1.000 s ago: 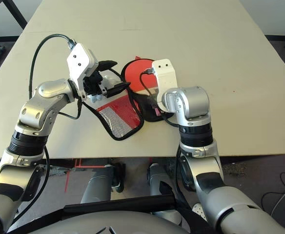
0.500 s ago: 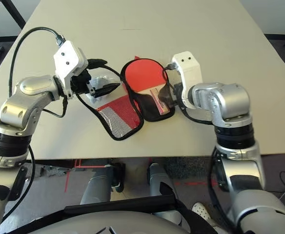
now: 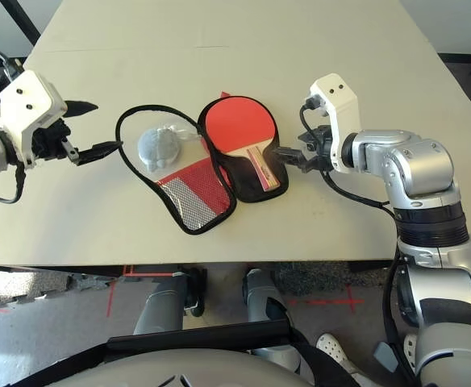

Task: Store the ping-pong paddle in its case and zip it.

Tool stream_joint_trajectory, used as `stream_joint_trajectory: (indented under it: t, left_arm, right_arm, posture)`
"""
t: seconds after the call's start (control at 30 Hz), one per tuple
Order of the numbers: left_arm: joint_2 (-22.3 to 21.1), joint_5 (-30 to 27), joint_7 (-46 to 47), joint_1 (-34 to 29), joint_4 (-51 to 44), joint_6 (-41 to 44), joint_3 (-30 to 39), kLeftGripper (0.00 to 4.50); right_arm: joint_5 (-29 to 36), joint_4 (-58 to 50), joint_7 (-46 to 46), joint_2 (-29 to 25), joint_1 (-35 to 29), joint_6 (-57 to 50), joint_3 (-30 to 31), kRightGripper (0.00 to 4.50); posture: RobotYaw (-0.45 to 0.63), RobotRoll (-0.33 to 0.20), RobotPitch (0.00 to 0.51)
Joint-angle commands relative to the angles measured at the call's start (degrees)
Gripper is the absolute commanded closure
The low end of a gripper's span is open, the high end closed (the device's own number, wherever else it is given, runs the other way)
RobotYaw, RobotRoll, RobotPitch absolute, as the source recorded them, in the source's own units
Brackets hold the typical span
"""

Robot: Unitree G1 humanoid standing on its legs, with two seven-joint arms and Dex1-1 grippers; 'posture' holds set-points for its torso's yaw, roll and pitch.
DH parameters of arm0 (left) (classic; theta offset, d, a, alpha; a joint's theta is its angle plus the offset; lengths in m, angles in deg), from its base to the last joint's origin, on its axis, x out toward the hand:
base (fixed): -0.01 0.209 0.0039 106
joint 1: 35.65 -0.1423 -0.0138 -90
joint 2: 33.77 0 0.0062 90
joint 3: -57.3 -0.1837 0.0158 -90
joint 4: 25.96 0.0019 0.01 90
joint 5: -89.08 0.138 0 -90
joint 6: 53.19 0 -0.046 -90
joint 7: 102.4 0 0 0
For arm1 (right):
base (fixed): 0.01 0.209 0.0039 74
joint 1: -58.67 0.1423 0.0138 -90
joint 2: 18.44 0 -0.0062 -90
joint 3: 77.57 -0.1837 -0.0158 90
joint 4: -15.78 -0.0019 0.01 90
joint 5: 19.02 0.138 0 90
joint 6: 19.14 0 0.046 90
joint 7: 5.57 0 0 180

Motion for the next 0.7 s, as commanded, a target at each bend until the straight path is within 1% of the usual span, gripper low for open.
stream_joint_trajectory:
  t: [0.03,0.1,0.2,0.33,0.43,0.53,0.7]
  left_arm:
    - [1.15,1.81,-0.09,-2.09,0.20,-1.93,-2.22,0.00]
    - [2.28,1.83,-0.05,-2.33,-0.72,-1.74,-3.21,0.00]
    - [5.07,1.59,0.18,-1.34,-2.58,-1.10,-5.62,0.00]
    - [8.53,0.75,0.11,1.45,-5.54,1.37,-8.56,0.00]
    - [12.93,-0.88,0.56,5.07,-8.09,3.74,-10.77,0.00]
    - [17.37,-1.97,0.43,8.53,-10.23,5.85,-13.65,0.00]
    - [24.48,-1.64,1.55,13.17,-9.63,6.41,-18.18,0.00]
  right_arm:
    - [0.21,1.81,-2.98,-1.91,-2.37,3.54,-0.78,0.01]
    - [0.43,2.37,-3.82,-2.55,-3.26,5.13,-1.76,0.01]
    - [0.72,3.05,-5.08,-3.52,-4.68,7.80,-3.29,0.01]
    - [0.81,3.65,-6.21,-3.25,-6.39,12.84,-5.63,0.01]
    - [1.18,4.43,-7.47,-3.09,-7.78,16.95,-7.63,0.01]
    - [1.95,5.30,-10.45,-4.58,-9.34,19.22,-8.99,0.01]
    - [3.15,8.83,-14.08,-7.04,-9.33,20.03,-10.96,0.01]
  posture:
    - [0.06,0.000,0.205]
    - [0.05,0.000,0.205]
    - [0.04,0.000,0.203]
    - [0.03,0.000,0.203]
    - [0.02,0.000,0.203]
    - [0.01,0.000,0.202]
    - [-0.01,0.000,0.202]
